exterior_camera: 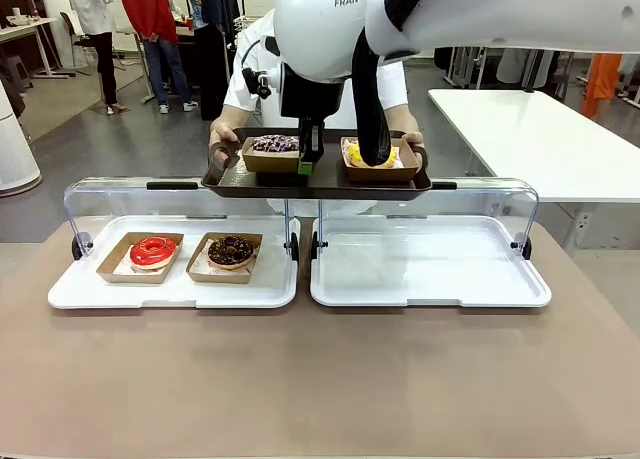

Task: Provide the desired donut to the person.
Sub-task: Place the picked Paper togo box onto the Handle tray extended by the person.

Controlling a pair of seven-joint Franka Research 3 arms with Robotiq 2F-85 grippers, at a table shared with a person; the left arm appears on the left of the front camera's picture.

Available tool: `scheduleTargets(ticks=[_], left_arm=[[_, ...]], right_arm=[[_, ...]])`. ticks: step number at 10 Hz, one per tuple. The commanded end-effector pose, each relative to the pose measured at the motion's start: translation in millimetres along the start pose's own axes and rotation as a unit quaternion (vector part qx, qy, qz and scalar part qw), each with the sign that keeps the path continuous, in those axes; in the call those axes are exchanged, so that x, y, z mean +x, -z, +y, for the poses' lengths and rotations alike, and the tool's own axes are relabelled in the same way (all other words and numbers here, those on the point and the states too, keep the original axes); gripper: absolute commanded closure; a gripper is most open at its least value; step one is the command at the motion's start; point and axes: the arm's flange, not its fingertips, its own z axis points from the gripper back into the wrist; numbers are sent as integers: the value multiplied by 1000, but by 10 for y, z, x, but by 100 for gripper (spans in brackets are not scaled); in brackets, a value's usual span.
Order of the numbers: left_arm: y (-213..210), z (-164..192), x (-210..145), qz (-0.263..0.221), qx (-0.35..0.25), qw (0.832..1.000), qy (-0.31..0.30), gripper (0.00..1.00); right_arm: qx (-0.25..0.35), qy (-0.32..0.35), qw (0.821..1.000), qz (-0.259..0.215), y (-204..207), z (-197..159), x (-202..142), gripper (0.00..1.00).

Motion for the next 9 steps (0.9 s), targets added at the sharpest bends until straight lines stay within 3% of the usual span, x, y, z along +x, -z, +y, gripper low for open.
scheduleTargets(ticks=[1, 5, 6, 7, 8, 9], left_arm=[[-15, -12, 10, -4, -1, 1000, 2, 0], [-15, -12, 10, -4, -1, 1000, 2, 0], [-15, -12, 10, -4, -1, 1000, 2, 0], [-15, -12, 10, -4, -1, 1000, 2, 0], [-15, -12, 10, -4, -1, 1000, 2, 0], [-15, -12, 10, -4, -1, 1000, 2, 0]], right_arm=[[-14, -7, 1000, 10, 149, -9, -43, 98], [-18, -8, 1000, 12, 340, -24, -2, 98], [-21, -1, 1000, 12, 340, -36, 6, 59], [-22, -2, 1000, 10, 329, -53, 20, 39], [-24, 0, 1000, 10, 315, -61, 25, 0], [-23, -1, 1000, 11, 305, -62, 33, 0]])
